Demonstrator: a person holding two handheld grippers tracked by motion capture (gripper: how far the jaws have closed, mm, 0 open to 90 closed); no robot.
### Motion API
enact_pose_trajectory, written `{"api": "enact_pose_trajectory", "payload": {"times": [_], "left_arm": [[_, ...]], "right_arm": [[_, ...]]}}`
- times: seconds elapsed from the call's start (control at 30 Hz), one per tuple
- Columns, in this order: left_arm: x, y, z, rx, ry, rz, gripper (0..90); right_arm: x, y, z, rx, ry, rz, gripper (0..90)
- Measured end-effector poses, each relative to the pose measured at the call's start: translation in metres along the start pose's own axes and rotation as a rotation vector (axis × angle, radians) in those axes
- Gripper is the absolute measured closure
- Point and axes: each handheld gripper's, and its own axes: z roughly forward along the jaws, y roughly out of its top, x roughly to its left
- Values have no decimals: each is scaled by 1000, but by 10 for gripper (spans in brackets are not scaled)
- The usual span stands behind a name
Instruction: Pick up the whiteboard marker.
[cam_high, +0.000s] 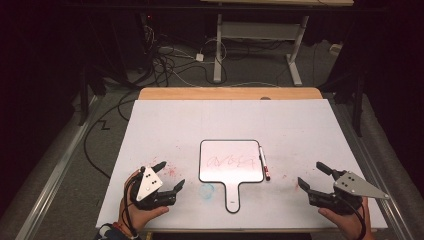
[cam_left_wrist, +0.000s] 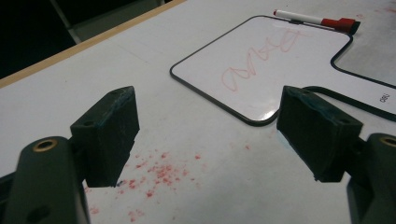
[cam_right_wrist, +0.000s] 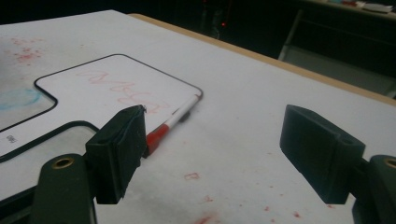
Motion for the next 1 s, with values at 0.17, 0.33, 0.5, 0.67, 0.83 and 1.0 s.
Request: {"api": "enact_pose_trajectory", "payload": {"times": [0.17, 0.33, 0.5, 0.67, 0.83, 1.0], "left_arm": [[-4, -1, 6, 26, -12, 24, 199], [-4, -6, 9, 65, -32, 26, 199], [-4, -7, 11, 81, -40, 22, 199], [-3, -7, 13, 85, -38, 17, 199], [-5, -7, 16, 102, -41, 35, 199], [-6, -7, 18, 101, -37, 52, 199]], "right_arm": [[1, -2, 4, 18, 17, 0, 240], [3, 0, 10, 62, 63, 15, 255], [4, 5, 15, 106, 107, 55, 271], [4, 11, 24, 146, 129, 81, 307], [5, 18, 40, 216, 139, 74, 336], [1, 24, 62, 277, 188, 115, 394]]}}
